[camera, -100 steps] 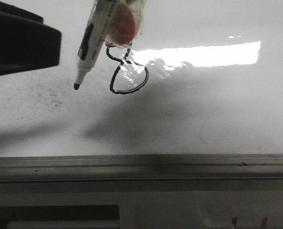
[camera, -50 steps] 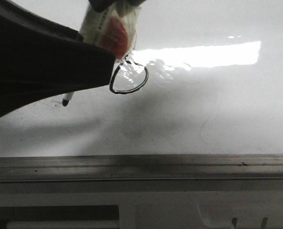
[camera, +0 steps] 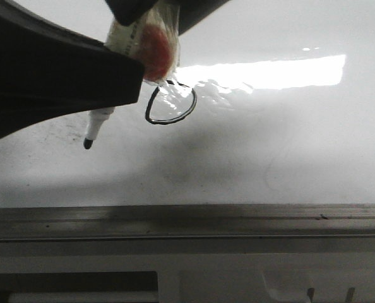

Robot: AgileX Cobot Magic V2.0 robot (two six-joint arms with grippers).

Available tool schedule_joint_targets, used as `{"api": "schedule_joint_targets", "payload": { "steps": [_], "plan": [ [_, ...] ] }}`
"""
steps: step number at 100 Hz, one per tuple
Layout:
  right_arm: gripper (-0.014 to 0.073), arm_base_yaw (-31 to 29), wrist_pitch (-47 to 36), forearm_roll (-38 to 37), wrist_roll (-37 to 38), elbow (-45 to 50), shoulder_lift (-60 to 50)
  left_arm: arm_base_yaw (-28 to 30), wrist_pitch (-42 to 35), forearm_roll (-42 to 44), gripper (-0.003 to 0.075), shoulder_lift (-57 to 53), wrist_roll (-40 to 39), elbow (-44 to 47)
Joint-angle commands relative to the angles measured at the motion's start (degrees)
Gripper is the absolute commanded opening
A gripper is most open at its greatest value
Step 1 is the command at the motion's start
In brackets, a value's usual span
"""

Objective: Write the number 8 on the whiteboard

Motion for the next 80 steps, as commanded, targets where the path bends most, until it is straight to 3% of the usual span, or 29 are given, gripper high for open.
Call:
{"api": "schedule_joint_targets", "payload": {
  "steps": [1, 11, 25, 32, 48, 80],
  "plan": [
    [0.0424, -0.16, -2.23, -0.11, -0.25, -1.48, -0.94, -0.29, -3.49, -4.09, -0.002, -1.06, -0.72, -1.82],
    [0.0407, -0.16, -1.13, -0.22, -0.25, -1.48, -0.94, -0.29, 1.28, -15.04, -0.002, -1.82, -0.72, -1.82],
    [0.0379, -0.16, 0.78, -0.22, -0.25, -1.48, -0.94, -0.1, 10.52, -37.33, -0.002, -1.95, -0.72, -1.82],
    [0.0374, -0.16, 2.76, -0.22, -0.25, -1.48, -0.94, 0.35, 11.56, -42.74, -0.0021, -1.58, -0.72, -1.82],
    [0.0374, -0.16, 2.76, -0.22, -0.25, -1.48, -0.94, 2.25, 11.56, -46.9, -0.0021, -0.94, -0.72, -1.82],
    [0.0374, -0.16, 2.06, -0.22, -0.25, -1.48, -0.94, 3.4, 10.6, -47.02, -0.002, 0.88, -0.72, -1.82]
  ]
}}
